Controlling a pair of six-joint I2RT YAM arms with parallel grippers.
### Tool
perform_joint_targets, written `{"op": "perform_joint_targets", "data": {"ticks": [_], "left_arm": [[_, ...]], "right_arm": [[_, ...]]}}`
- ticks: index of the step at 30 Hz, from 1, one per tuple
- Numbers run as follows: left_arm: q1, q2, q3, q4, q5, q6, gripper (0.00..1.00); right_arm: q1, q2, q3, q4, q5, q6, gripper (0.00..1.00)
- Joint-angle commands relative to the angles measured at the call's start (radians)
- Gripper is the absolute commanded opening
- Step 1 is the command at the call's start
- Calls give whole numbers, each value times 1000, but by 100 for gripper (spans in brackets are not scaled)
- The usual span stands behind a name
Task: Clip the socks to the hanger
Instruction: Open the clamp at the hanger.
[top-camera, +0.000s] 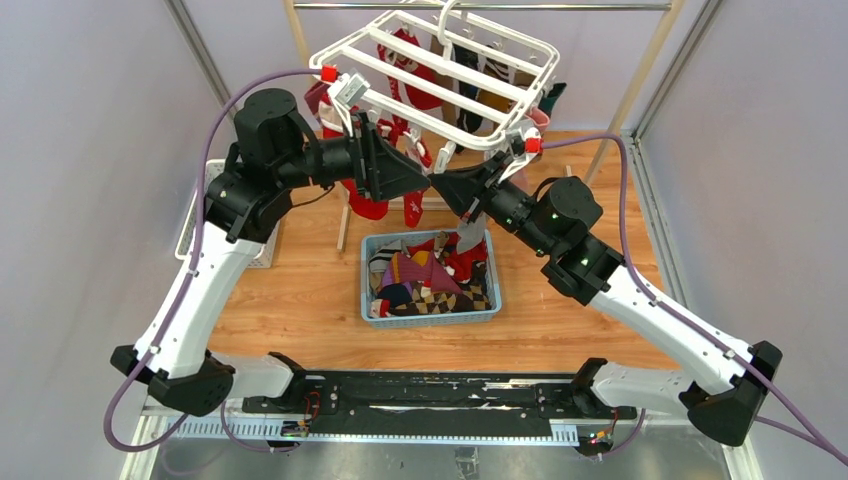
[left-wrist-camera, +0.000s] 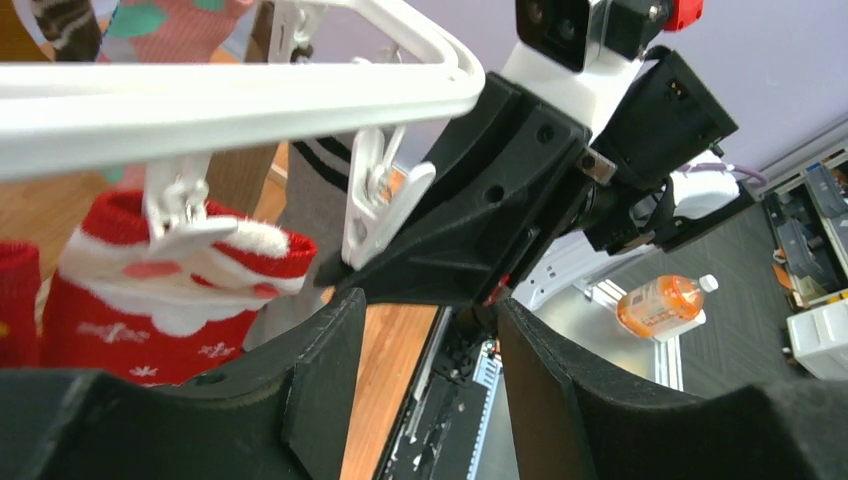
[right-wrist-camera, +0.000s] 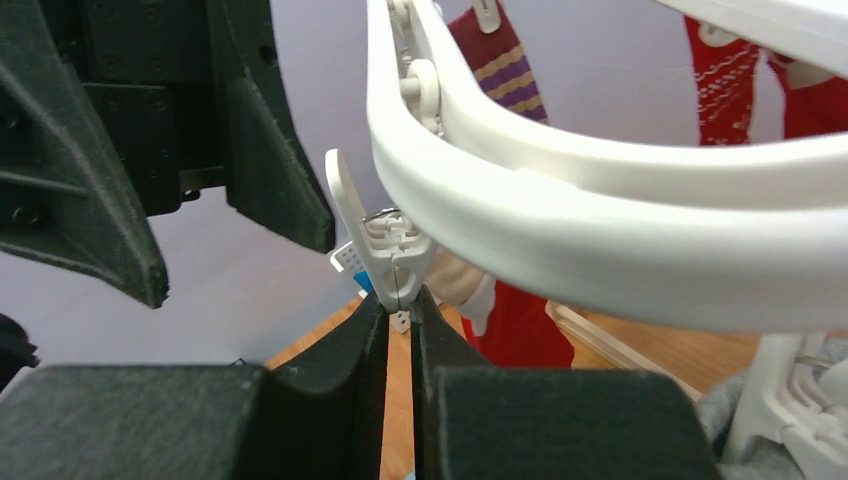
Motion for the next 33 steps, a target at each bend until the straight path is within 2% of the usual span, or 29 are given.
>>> {"op": "perform_joint_targets", "data": {"ticks": [1, 11, 20, 25, 33], "left_arm": [[-9, 56, 74, 33, 36, -39, 57], [-9, 99, 87, 75, 19, -33, 66], [-8, 115, 65, 147, 84, -88, 67], [-9, 118, 46, 196, 134, -125, 65], [-8, 112, 18, 215, 183, -138, 64]], "right_arm": [[16, 7, 35, 25, -88, 61, 0], [17, 2, 34, 34, -181, 117, 0], [14, 15, 35, 59, -221, 149, 0], [6, 34, 41, 82, -256, 183, 0], [-49, 26, -20, 200, -315, 296, 0]]}}
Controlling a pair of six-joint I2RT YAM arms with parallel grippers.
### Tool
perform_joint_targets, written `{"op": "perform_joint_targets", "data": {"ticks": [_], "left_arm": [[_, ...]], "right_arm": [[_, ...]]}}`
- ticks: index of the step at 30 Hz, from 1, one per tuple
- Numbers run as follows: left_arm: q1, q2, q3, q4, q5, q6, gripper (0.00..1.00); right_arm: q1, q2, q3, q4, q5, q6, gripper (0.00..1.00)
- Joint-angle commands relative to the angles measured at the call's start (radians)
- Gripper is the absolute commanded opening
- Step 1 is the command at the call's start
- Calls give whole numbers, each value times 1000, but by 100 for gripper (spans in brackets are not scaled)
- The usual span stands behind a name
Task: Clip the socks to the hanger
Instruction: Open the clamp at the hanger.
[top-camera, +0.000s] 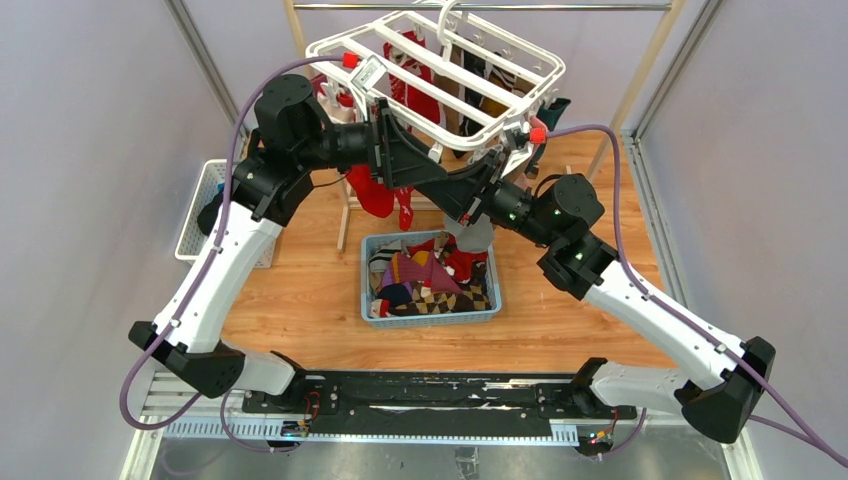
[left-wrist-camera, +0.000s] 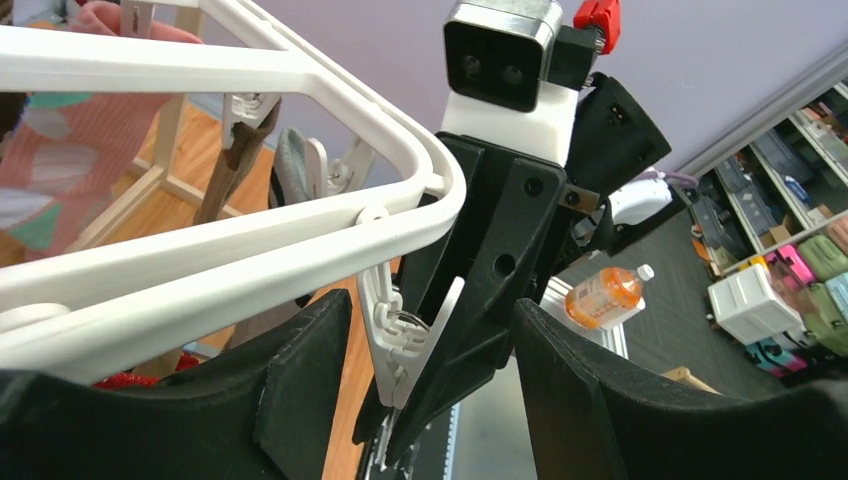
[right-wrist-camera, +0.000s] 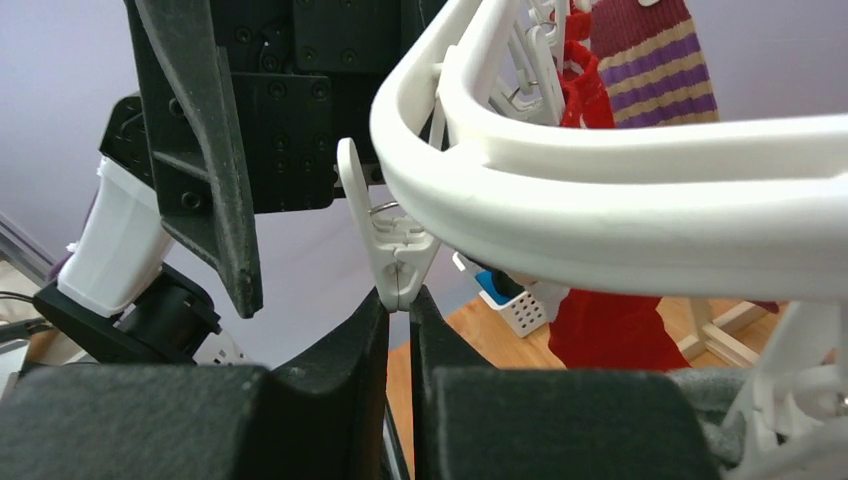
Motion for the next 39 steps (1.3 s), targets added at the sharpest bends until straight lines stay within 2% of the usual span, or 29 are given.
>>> {"op": "perform_joint_targets", "data": {"ticks": [1, 12, 24, 25, 28, 31, 34, 39], "left_arm": [[-8, 3, -18, 37, 49, -24, 63], [4, 2, -24, 131, 65, -98, 55], [6, -13, -66, 178, 66, -120, 33], [5, -14, -68, 174, 62, -115, 30], [4, -14, -60, 130, 19, -80, 21], [4, -15, -40, 56, -39, -29, 14], [4, -24, -44, 21, -87, -9, 7], [4, -30, -48, -7, -134, -24, 0]], "right_arm": [[-23, -7, -26, 90, -82, 74, 0], [-32, 3, -45, 126, -130, 117, 0], [-57, 8, -56, 155, -155, 160, 1], [-59, 3, -59, 153, -155, 160, 6], [-67, -28, -79, 122, -119, 134, 32], [-69, -90, -106, 45, -43, 70, 50], [-69, -141, -130, -51, 32, -2, 55], [-65, -189, -199, -171, 115, -96, 55]]}}
